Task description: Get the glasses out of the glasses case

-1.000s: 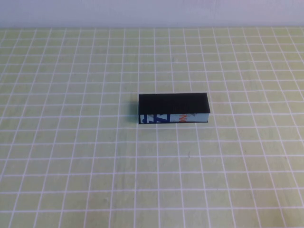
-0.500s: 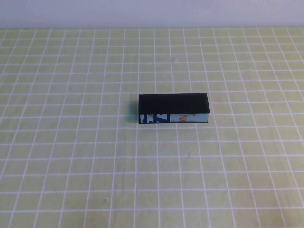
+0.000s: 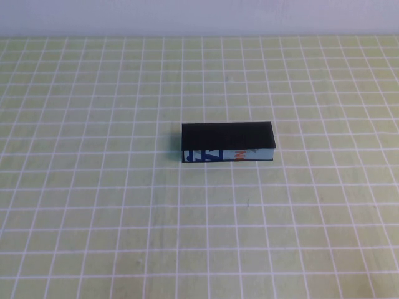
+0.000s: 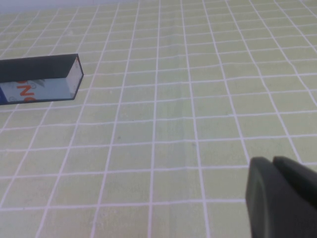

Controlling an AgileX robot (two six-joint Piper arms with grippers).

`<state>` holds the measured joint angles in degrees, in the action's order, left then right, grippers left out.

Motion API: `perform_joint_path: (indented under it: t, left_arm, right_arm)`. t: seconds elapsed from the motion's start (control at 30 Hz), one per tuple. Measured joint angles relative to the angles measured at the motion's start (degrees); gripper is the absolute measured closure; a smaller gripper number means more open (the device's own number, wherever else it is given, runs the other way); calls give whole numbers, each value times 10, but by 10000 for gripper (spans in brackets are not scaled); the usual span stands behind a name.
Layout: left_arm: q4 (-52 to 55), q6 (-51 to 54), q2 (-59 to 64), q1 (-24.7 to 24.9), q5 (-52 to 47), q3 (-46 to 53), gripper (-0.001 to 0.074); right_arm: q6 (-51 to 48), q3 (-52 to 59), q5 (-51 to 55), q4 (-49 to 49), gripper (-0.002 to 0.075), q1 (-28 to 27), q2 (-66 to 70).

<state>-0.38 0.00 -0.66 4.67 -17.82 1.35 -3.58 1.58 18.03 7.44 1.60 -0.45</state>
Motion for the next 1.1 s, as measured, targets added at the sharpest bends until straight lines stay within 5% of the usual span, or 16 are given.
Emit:
perform_joint_path:
  t: [0.6,0.87,1.1]
  left_arm:
    - [-305,-54,0,0,135,1,737]
    - [-323,-37,112,0,-61,-113,737]
    - [-443,201,338,0,-176,-254,737]
  right_arm:
    - [0,0,0,0,743,0,0]
    - [0,0,0,0,743,0,0]
    - [0,0,0,0,743,0,0]
